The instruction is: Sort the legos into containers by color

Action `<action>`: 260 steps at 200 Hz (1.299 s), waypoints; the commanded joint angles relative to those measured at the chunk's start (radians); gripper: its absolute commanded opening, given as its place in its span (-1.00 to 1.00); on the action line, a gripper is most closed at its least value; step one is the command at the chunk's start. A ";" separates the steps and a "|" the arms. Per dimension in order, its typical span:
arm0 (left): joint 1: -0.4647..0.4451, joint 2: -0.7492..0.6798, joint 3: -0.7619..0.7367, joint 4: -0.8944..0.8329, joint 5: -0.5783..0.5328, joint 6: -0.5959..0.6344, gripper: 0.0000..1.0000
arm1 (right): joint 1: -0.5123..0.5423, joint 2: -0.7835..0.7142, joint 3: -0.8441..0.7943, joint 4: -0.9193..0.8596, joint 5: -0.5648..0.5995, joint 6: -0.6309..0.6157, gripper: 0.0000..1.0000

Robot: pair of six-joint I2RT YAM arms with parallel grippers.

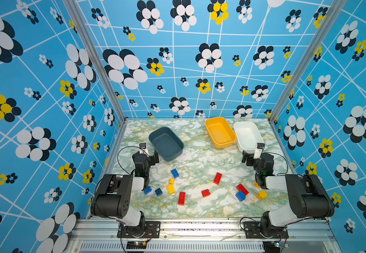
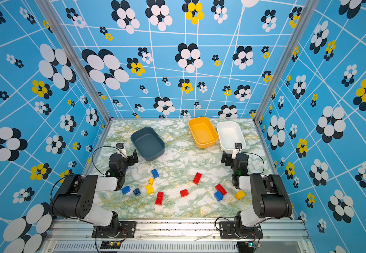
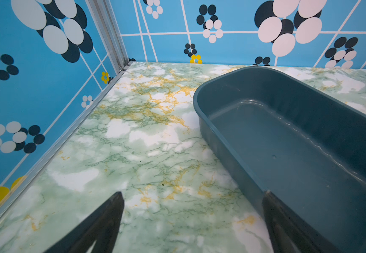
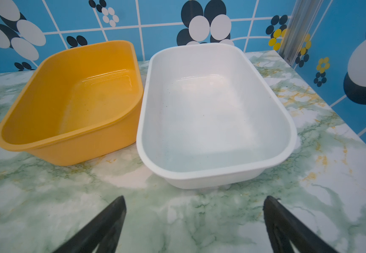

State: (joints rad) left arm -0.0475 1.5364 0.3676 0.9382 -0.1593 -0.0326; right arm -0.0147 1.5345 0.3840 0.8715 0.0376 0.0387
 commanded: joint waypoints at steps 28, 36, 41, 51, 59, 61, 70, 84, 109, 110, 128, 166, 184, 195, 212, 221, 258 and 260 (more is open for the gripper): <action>-0.009 -0.162 0.182 -0.463 -0.062 -0.012 0.98 | -0.001 -0.197 0.153 -0.474 -0.049 -0.014 0.98; -0.014 -0.171 0.219 -0.538 -0.067 -0.026 0.99 | 0.005 -0.221 0.165 -0.527 -0.037 -0.014 0.98; -0.019 -0.175 0.244 -0.591 -0.074 -0.040 0.99 | 0.009 -0.236 0.169 -0.551 -0.032 -0.013 0.98; -0.029 -0.175 0.299 -0.690 -0.089 -0.073 0.99 | 0.018 -0.261 0.177 -0.584 -0.024 -0.011 0.99; -0.037 -0.167 0.348 -0.768 -0.097 -0.103 0.99 | 0.029 -0.274 0.191 -0.618 -0.014 0.003 0.98; -0.038 -0.165 0.361 -0.783 -0.096 -0.109 0.98 | 0.033 -0.276 0.197 -0.630 -0.011 0.007 0.99; -0.047 -0.148 0.416 -0.867 -0.092 -0.138 0.98 | 0.045 -0.274 0.236 -0.691 0.006 0.026 0.98; -0.052 -0.104 0.503 -0.979 -0.067 -0.198 0.99 | 0.068 -0.249 0.316 -0.799 0.032 0.052 0.98; -0.052 0.002 0.659 -1.170 -0.027 -0.291 0.94 | 0.099 -0.184 0.457 -0.959 0.039 0.092 0.98; -0.053 0.005 0.665 -1.177 -0.025 -0.293 0.94 | 0.099 -0.181 0.461 -0.964 0.039 0.094 0.98; -0.052 0.070 0.753 -1.264 0.000 -0.344 0.79 | 0.121 -0.133 0.564 -1.063 0.036 0.105 0.99; -0.045 0.219 0.904 -1.390 0.064 -0.459 0.56 | 0.192 -0.036 0.746 -1.240 0.042 0.101 0.98; -0.046 0.281 0.949 -1.406 0.087 -0.500 0.42 | 0.210 -0.006 0.801 -1.286 0.035 0.111 0.98; -0.047 0.311 0.970 -1.421 0.082 -0.521 0.35 | 0.217 0.013 0.831 -1.315 0.031 0.123 0.98; -0.051 0.343 0.986 -1.430 0.078 -0.542 0.27 | 0.228 0.035 0.869 -1.349 0.031 0.134 0.98; -0.051 0.358 0.993 -1.437 0.075 -0.547 0.23 | 0.233 0.045 0.882 -1.364 0.029 0.138 0.98; -0.063 0.400 1.014 -1.439 0.088 -0.550 0.02 | 0.245 0.077 0.925 -1.412 0.031 0.141 0.98; -0.064 0.401 1.015 -1.438 0.089 -0.550 0.00 | 0.244 0.078 0.926 -1.414 0.031 0.141 0.98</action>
State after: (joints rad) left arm -0.0971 1.9106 1.3415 -0.4641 -0.0895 -0.5613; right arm 0.2207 1.5936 1.2705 -0.4667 0.0689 0.1623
